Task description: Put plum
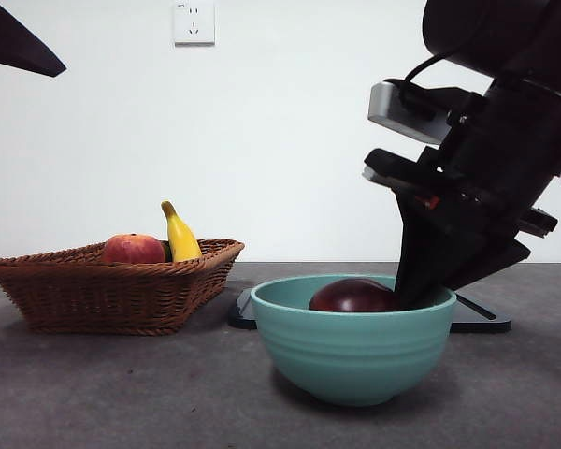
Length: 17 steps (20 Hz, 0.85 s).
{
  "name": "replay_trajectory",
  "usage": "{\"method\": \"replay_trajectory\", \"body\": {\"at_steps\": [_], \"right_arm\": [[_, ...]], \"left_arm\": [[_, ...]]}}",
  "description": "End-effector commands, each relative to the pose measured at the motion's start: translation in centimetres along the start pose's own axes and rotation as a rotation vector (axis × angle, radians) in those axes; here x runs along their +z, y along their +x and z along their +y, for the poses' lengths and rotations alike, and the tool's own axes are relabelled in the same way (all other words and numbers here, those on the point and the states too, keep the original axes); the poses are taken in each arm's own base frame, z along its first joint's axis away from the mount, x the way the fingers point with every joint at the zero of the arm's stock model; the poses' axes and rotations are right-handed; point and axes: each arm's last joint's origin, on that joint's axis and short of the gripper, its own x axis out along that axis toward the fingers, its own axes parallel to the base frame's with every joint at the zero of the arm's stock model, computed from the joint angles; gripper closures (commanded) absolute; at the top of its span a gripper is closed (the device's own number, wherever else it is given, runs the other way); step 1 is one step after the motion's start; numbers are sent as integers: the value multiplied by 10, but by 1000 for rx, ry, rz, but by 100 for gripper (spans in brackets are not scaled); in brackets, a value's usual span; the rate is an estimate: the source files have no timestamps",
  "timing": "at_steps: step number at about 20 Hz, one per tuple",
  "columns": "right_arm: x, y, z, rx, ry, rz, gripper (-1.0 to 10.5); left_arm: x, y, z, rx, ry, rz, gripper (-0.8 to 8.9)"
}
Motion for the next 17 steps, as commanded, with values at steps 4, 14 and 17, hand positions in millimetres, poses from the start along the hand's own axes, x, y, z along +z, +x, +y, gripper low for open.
{"method": "replay_trajectory", "body": {"at_steps": [4, 14, 17], "right_arm": [[36, -21, 8, 10, 6, -81, 934], [108, -36, -53, -121, 106, -204, 935], [124, -16, -72, -126, 128, -166, 935]], "left_arm": [[3, 0, 0, -7, 22, -8, 439], [3, 0, 0, -7, 23, -8, 439], [3, 0, 0, -7, 23, -8, 439]]}}
